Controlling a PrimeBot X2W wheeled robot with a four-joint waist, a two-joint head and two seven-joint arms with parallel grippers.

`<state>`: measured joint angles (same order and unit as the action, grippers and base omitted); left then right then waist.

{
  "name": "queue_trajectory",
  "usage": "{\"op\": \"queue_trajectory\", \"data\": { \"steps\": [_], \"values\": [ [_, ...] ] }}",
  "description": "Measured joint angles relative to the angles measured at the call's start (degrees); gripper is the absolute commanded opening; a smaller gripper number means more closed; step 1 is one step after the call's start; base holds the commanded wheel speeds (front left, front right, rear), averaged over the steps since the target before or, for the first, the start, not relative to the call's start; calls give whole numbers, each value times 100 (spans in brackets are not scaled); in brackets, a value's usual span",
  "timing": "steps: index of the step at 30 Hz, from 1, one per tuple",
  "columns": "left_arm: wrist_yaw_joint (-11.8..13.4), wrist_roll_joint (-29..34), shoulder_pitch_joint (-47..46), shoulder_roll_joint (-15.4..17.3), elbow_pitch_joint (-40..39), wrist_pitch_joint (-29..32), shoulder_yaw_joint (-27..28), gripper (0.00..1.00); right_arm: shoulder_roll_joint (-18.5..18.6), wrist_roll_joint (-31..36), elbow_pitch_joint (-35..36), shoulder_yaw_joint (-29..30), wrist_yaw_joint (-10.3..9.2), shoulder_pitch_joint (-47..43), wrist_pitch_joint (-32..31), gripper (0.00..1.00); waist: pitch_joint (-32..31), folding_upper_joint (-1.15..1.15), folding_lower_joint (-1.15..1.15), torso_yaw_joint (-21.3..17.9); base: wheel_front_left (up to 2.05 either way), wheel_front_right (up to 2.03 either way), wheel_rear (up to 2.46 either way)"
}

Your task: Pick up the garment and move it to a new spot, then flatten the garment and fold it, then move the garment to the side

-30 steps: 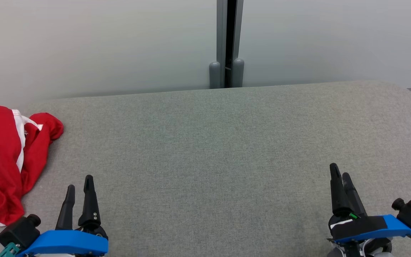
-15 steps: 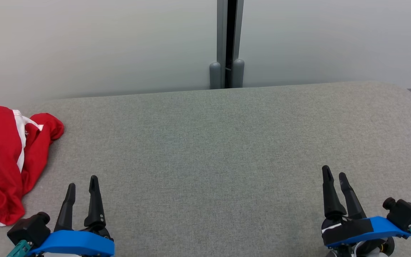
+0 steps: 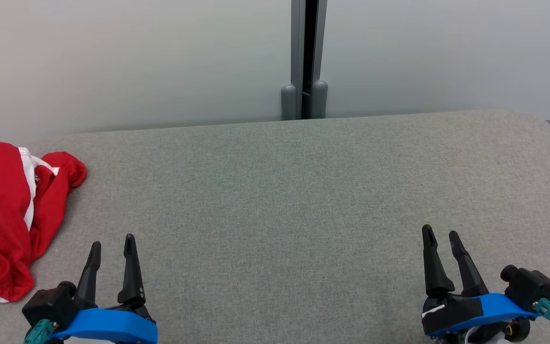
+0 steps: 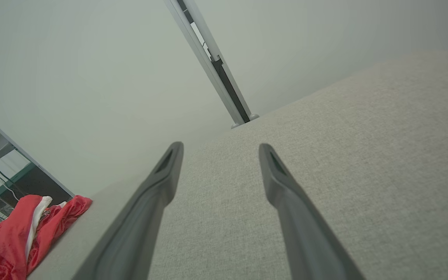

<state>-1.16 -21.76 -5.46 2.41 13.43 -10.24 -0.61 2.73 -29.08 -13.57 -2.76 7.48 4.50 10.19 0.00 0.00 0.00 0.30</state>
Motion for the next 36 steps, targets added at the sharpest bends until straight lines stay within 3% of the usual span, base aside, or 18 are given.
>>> {"op": "queue_trajectory", "data": {
  "steps": [36],
  "values": [
    [116, 1425, -59, 25, 120, -409, -113, 100, 3, 1543, -119, -198, 1, 23, 419, 100, -40, 0, 0, 17, 0, 0, 0]
  ]
}}
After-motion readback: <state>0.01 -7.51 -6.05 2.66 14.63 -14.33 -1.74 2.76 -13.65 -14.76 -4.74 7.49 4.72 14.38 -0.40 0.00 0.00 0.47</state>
